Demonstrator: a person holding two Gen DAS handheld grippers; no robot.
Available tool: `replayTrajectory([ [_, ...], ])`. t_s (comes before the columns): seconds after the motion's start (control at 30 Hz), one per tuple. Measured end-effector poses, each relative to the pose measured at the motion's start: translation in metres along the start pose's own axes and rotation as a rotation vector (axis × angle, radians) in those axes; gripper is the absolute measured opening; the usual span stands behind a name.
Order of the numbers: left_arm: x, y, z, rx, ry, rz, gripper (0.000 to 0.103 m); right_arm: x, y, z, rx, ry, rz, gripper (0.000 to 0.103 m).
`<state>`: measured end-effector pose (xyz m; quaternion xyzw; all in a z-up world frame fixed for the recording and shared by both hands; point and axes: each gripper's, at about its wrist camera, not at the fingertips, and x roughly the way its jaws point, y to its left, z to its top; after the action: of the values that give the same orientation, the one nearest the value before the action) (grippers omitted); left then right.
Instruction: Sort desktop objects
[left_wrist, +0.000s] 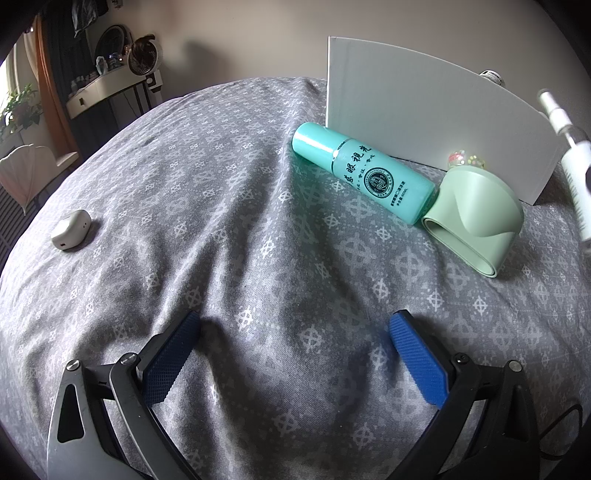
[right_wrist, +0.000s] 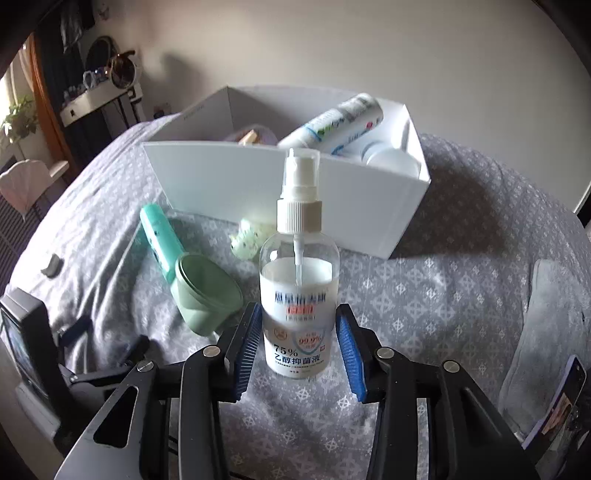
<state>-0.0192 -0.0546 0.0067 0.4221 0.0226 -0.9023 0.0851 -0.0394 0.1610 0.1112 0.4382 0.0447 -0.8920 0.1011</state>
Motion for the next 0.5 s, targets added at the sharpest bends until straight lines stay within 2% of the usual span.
replayTrajectory([
  [0.13,0.000,0.000,0.000,0.000,0.000,0.000,0.103,-0.027,0.000,0.031,0.042,-0.089,0.009,0.036],
  [0.17,0.000,0.000,0.000,0.000,0.000,0.000,0.103,-0.031,0.000,0.044,0.050,-0.116,0.010,0.032],
  [0.23,0.000,0.000,0.000,0.000,0.000,0.000,0.103,-0.040,0.001,0.069,0.070,-0.158,0.012,0.009],
  [0.4,0.000,0.000,0.000,0.000,0.000,0.000,0.103,-0.043,0.009,0.137,0.070,-0.215,-0.002,0.009],
  [0.5,0.000,0.000,0.000,0.000,0.000,0.000,0.103,-0.042,0.019,0.161,0.076,-0.250,-0.010,0.009],
])
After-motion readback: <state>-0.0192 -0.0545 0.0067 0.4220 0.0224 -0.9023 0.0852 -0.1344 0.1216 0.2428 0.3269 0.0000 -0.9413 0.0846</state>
